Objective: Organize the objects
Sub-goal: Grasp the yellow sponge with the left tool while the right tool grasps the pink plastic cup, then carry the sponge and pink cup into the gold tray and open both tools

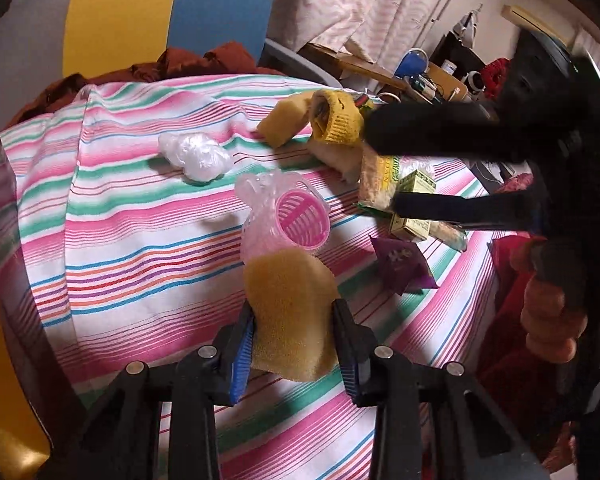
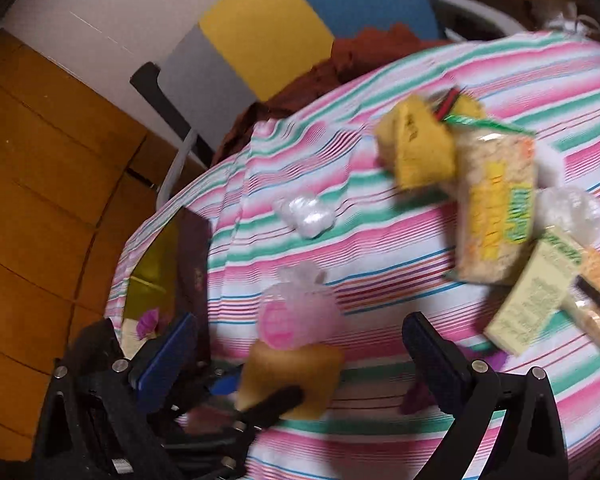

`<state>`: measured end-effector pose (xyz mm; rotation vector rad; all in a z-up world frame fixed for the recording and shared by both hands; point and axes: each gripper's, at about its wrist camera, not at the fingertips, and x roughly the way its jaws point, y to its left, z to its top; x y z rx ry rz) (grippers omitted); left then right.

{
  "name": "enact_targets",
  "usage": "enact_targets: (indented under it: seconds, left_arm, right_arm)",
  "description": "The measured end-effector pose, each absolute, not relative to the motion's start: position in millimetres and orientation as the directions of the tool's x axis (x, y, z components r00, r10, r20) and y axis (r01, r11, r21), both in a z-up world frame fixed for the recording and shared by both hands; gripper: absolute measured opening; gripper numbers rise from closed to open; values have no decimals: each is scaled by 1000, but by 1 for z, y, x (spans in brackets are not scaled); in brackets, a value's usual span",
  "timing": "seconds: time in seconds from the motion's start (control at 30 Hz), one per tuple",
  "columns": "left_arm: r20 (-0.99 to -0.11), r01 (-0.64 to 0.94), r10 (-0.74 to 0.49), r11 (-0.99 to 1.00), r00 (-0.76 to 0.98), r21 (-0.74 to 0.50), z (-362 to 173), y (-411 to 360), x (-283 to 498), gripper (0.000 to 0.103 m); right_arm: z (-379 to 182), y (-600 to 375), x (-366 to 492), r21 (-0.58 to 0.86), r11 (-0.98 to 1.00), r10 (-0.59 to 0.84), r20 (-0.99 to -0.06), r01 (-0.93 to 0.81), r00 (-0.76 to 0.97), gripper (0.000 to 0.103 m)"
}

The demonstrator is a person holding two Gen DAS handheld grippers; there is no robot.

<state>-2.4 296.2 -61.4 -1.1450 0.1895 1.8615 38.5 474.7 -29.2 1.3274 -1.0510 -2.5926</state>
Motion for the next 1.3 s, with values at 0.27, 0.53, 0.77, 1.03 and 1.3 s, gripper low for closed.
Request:
enact_targets:
  seconds: [0.27, 0.53, 0.77, 1.03, 1.3]
  left_arm:
    - [-765, -783, 615, -565, -189, -260, -62, 296, 3, 37]
    - [-769, -787, 611, -562, -188, -254, -67, 299, 3, 37]
    - [-768, -774, 613, -572, -184, -271, -68, 295, 3, 37]
    - [-767, -780, 611, -572, -197, -255, -63, 288, 14, 36]
    - [-749, -776, 623, -580, -226, -249, -42, 269, 21, 36]
  right_arm:
    - [-63, 453, -3, 574, -775, -405, -772, -264, -489, 71]
    - [-59, 471, 4, 500, -807, -282, -794, -314, -538, 35]
    - [-59, 483, 6, 454, -817, -216, -813, -356, -541, 36]
    - [-66, 479, 6, 406, -842, -206, -850, -354, -484, 35]
    - [-54, 482, 13, 364, -861, -128, -831, -356, -541, 34]
